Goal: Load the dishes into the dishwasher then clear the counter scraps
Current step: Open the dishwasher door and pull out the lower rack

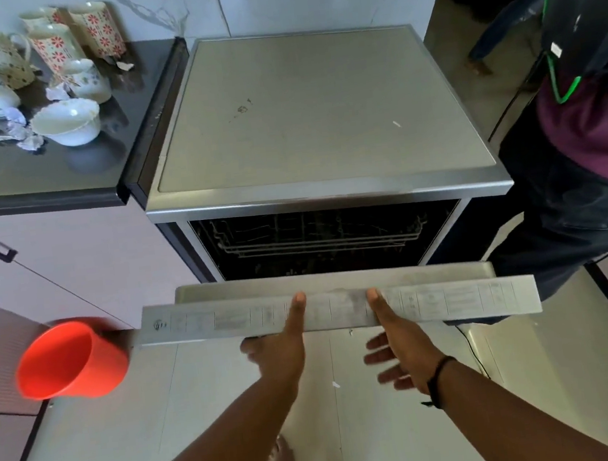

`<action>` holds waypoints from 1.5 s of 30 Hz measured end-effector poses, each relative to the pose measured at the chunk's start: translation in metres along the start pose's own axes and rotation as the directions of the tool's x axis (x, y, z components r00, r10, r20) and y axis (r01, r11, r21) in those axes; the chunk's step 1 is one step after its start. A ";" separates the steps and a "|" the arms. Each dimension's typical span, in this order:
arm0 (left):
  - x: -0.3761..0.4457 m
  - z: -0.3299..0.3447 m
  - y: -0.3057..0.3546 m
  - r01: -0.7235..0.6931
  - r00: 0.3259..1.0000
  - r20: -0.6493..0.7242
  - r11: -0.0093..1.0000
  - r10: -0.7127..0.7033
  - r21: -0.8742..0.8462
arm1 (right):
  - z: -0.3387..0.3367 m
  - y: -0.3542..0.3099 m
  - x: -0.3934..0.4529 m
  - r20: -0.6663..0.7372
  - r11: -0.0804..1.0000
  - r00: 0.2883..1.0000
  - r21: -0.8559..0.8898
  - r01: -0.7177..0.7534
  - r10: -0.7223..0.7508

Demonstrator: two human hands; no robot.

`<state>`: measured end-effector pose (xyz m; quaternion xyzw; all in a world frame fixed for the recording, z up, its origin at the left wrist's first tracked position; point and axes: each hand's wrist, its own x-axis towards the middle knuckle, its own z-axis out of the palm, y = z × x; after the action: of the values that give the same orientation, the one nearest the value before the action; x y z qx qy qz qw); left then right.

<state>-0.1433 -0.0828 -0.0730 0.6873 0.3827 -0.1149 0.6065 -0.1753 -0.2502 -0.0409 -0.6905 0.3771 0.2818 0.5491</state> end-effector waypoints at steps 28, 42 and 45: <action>-0.020 -0.113 -0.151 -0.652 0.739 0.652 -0.060 0.172 0.755 | 0.046 0.167 -0.010 0.210 0.121 0.879 -0.951 0.285 -0.428; 0.012 -0.129 -0.300 -0.671 0.693 0.635 0.018 -0.341 0.741 | 0.085 0.329 0.039 0.317 0.203 0.948 -0.927 0.316 -0.028; 0.023 -0.123 -0.339 -0.637 0.699 0.592 0.027 -0.402 0.770 | 0.097 0.363 0.063 0.328 0.201 0.943 -0.929 0.312 0.052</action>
<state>-0.3910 0.0299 -0.3110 0.8319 -0.1402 -0.5345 0.0503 -0.4391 -0.2098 -0.3126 -0.8609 -0.0282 0.5039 0.0642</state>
